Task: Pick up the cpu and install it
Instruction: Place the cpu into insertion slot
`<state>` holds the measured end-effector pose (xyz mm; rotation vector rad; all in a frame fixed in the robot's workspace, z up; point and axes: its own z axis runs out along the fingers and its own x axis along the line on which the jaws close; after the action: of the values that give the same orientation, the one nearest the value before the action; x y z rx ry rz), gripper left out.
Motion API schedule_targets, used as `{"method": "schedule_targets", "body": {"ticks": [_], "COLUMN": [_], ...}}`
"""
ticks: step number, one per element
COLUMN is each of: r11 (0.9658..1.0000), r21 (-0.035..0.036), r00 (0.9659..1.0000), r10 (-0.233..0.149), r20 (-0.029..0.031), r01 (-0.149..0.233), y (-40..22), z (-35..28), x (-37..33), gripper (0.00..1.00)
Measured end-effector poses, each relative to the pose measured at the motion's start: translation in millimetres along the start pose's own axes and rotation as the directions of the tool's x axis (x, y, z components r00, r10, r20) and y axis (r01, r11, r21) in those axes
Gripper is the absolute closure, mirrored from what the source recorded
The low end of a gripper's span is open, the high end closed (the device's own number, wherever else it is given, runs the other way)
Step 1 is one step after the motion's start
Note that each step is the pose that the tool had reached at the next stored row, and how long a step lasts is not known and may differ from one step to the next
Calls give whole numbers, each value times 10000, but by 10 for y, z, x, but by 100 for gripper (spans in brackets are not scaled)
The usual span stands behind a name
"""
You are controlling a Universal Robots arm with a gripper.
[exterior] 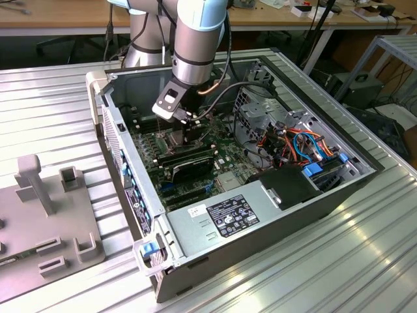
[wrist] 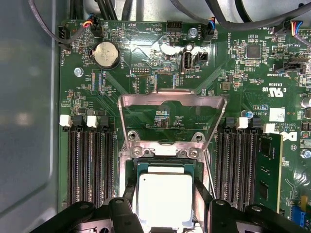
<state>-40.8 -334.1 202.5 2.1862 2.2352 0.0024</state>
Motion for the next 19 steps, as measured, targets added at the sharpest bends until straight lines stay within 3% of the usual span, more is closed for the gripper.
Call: {"method": "schedule_targets", "body": {"ticks": [16,18,19], "r11": [10000,10000,10000], "r21": [0,0,0], "r00": [10000,10000,10000], "r10": [0,0,0], "r20": [-10,-11,-11], "r01": [0,0,0], "y": [-4,-4,-4], "z": [6,6,6], "x": [0,0,0], "gripper": [45,44,38]}}
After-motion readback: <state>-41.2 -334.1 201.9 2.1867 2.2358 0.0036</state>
